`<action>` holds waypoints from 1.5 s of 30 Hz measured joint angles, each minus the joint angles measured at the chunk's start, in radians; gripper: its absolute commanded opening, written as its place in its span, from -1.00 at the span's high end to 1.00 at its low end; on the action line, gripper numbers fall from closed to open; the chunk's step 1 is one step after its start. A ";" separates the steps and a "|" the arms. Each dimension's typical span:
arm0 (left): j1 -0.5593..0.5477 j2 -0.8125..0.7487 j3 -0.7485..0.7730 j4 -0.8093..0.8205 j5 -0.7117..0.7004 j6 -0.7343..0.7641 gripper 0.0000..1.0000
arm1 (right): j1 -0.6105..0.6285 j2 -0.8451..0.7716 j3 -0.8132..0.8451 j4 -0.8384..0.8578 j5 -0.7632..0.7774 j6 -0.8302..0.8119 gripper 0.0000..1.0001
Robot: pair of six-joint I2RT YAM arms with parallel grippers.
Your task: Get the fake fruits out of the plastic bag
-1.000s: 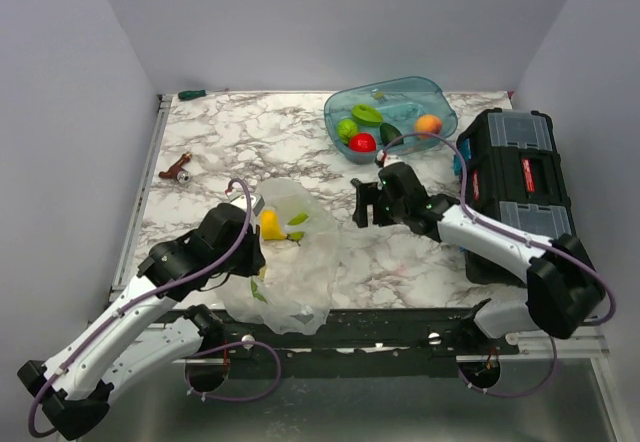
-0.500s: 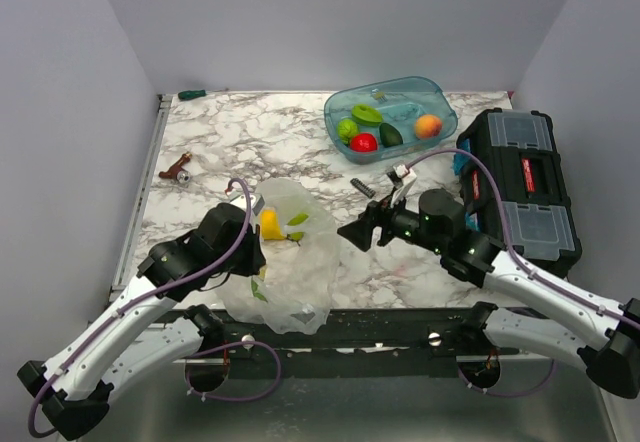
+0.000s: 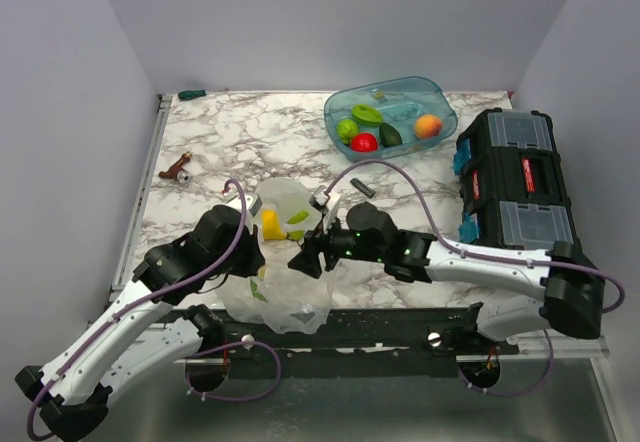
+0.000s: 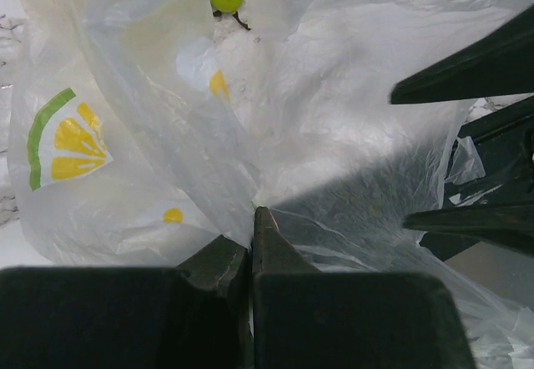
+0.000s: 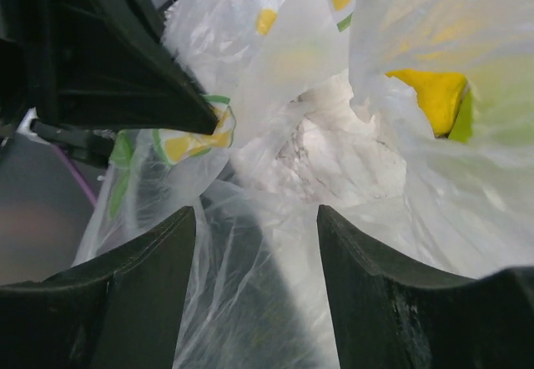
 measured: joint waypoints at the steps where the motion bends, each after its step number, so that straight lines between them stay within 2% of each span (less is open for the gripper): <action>1: 0.000 0.000 0.000 0.001 0.000 0.000 1.00 | 0.008 0.034 0.012 0.014 0.011 -0.007 -0.23; 5: 0.000 -0.003 0.000 0.004 0.000 0.000 1.00 | 0.023 0.150 0.032 0.075 0.092 -0.024 -0.26; 13: 0.000 -0.009 0.000 0.005 0.001 0.000 1.00 | 0.024 0.287 0.039 0.199 0.378 -0.014 -0.32; 19: 0.000 -0.011 0.000 0.006 0.005 0.000 1.00 | 0.024 0.400 0.101 0.258 0.446 -0.012 -0.35; 24: 0.000 -0.011 0.000 0.013 0.008 0.001 1.00 | 0.024 0.463 0.118 0.343 0.499 -0.012 -0.63; 27: 0.000 -0.011 0.000 0.016 0.015 0.002 1.00 | 0.024 0.511 0.130 0.379 0.581 -0.012 -0.65; 33: 0.000 -0.011 -0.001 0.020 0.034 0.005 1.00 | 0.023 0.596 0.176 0.459 0.691 -0.024 -1.00; 41: 0.000 -0.011 -0.001 0.022 0.045 0.006 1.00 | 0.002 0.772 0.319 0.517 0.754 -0.047 -0.93; 45: 0.000 -0.015 -0.001 0.023 0.045 0.008 1.00 | -0.001 0.826 0.345 0.501 0.778 -0.040 -0.77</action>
